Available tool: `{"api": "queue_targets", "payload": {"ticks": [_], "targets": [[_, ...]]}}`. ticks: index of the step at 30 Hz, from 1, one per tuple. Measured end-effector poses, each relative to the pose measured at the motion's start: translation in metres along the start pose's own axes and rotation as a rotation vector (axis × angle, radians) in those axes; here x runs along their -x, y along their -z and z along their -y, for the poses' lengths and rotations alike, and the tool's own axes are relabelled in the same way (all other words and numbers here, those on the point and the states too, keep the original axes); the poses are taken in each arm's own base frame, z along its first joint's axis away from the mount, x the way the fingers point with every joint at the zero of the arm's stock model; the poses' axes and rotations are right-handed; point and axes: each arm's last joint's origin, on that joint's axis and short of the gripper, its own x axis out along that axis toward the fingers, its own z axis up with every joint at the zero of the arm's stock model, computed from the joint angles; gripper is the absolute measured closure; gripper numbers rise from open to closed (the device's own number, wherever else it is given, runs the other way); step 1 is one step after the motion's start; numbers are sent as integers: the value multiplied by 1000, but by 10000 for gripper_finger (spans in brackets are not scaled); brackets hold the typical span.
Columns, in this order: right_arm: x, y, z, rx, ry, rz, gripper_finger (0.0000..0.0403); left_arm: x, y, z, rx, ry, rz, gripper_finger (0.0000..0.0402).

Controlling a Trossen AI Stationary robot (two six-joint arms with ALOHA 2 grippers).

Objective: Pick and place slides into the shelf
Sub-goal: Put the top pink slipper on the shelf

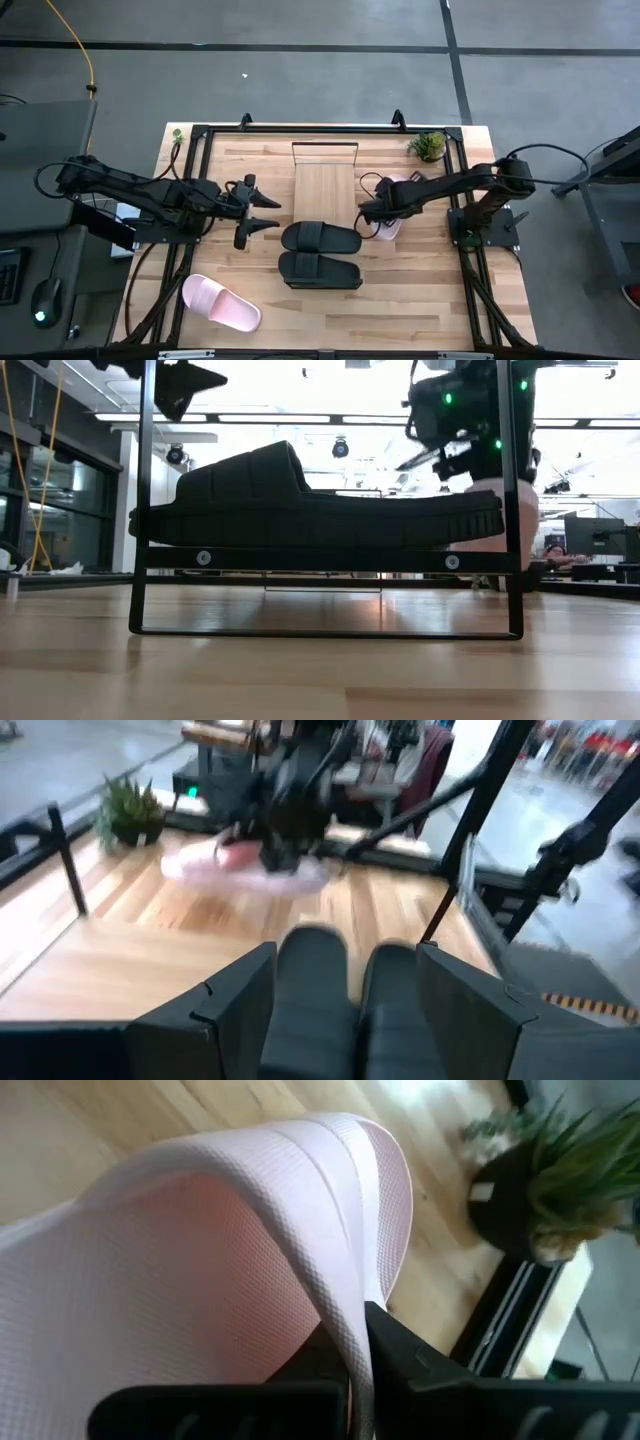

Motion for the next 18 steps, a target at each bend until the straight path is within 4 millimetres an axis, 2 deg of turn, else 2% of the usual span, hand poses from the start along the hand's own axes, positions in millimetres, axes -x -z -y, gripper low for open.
{"api": "queue_targets", "payload": {"ticks": [9, 18], "targets": [[41, 1, -1, -10, 13, 104, 403, -11, 8, 0, -52, -13, -57, 179], [70, -7, -2, -33, -49, 189, 403, -24, 10, 2, -102, -4, -48, 179]]}}
